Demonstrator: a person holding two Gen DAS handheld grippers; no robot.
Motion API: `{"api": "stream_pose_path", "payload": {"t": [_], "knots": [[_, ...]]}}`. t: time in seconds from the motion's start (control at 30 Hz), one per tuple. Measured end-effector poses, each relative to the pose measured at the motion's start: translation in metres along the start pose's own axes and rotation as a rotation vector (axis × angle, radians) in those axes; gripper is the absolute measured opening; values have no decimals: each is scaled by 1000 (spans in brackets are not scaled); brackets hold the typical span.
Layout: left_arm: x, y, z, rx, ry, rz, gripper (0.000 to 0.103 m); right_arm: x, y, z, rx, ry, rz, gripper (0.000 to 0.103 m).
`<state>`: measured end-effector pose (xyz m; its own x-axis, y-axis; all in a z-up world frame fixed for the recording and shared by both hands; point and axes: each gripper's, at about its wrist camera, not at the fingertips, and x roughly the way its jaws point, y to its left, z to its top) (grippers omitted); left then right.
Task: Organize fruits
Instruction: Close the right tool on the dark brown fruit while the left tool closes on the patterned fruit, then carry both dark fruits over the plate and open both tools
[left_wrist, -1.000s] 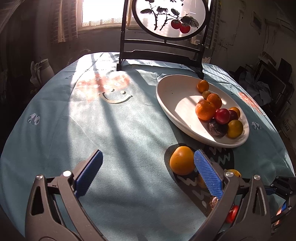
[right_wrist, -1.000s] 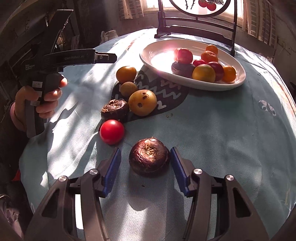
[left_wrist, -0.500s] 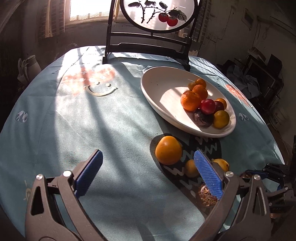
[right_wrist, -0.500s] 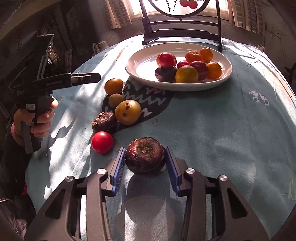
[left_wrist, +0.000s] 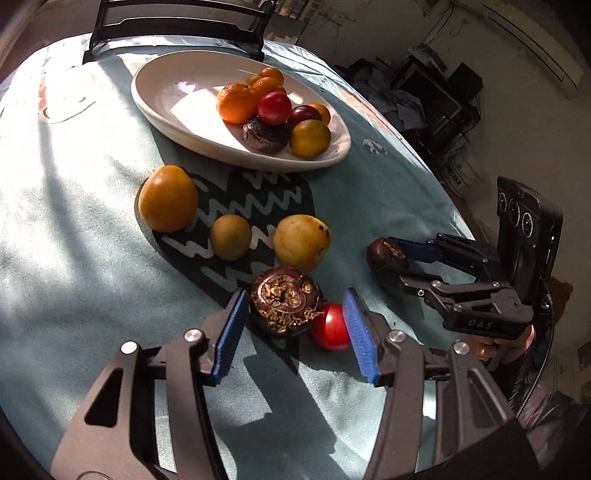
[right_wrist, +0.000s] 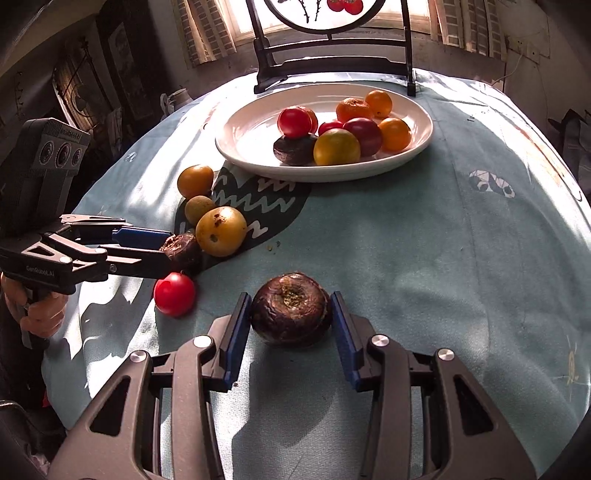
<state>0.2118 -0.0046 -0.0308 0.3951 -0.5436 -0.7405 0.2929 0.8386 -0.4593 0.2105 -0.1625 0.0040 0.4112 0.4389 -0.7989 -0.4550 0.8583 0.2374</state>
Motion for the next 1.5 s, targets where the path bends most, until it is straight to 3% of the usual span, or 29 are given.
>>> {"api": "stream_pose_path", "payload": {"t": [0.37,0.43,0.57,0.77,0.9,1.0,1.13,1.3,1.5], "knots": [[7,-6,-1,-25,-18,54,52,0,4,-1,-12,-3,-7,43],[4,-7,-2,-21,-31,75,45,-1,4,-1,-12,-6,-8,43],[-2,-8,-8,-9,-55,100,44,-3,5,-2,-14,-13,-4,44],[-13,-18,-21,42,-121,155,44,-3,6,-2,-16,-14,-4,43],[-32,-21,-20,46,-219,171,44,-6,7,-2,-18,-35,2,43],[-42,-19,-16,28,-264,151,44,-9,9,-1,-22,-59,21,44],[-45,-17,2,17,-275,148,44,-12,9,11,-5,-117,51,44],[-42,-16,53,18,-332,201,44,-15,-3,56,66,-273,11,44],[-19,2,103,-3,-350,265,44,15,-30,108,152,-340,-40,43]]}}
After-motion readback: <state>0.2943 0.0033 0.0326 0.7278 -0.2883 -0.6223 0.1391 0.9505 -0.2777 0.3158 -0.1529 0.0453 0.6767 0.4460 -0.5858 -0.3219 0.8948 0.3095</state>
